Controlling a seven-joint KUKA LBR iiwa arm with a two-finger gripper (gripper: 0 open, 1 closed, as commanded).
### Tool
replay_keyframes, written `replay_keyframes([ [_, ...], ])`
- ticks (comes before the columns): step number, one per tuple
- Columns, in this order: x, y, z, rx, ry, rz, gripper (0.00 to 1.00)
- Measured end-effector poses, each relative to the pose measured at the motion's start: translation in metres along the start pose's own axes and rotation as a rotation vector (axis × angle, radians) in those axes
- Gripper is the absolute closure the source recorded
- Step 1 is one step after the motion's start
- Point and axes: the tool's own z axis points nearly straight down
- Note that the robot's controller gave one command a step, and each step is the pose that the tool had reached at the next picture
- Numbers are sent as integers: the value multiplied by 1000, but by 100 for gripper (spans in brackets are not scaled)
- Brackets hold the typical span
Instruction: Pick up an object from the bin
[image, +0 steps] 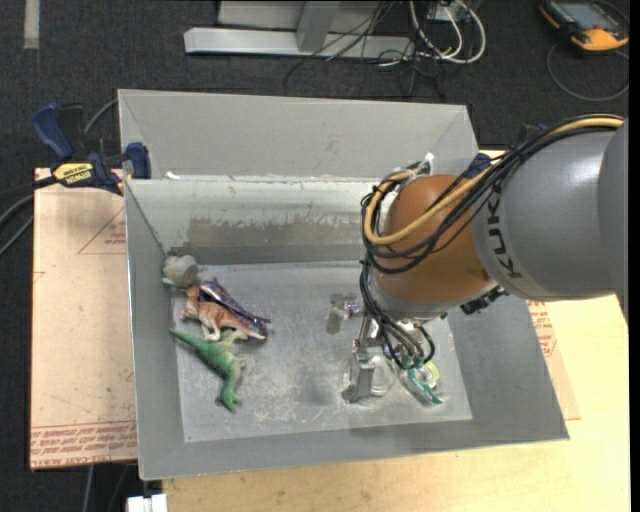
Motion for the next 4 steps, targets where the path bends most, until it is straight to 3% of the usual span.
replay_keyframes([
  [1, 45, -41, 40, -1, -4, -169, 0],
  [2, 31, -84, 4, -1, 0, 186, 0],
  [3, 30, -89, 1, -1, -4, 191, 0],
  [4, 27, -76, -61, -2, 2, -41, 0],
])
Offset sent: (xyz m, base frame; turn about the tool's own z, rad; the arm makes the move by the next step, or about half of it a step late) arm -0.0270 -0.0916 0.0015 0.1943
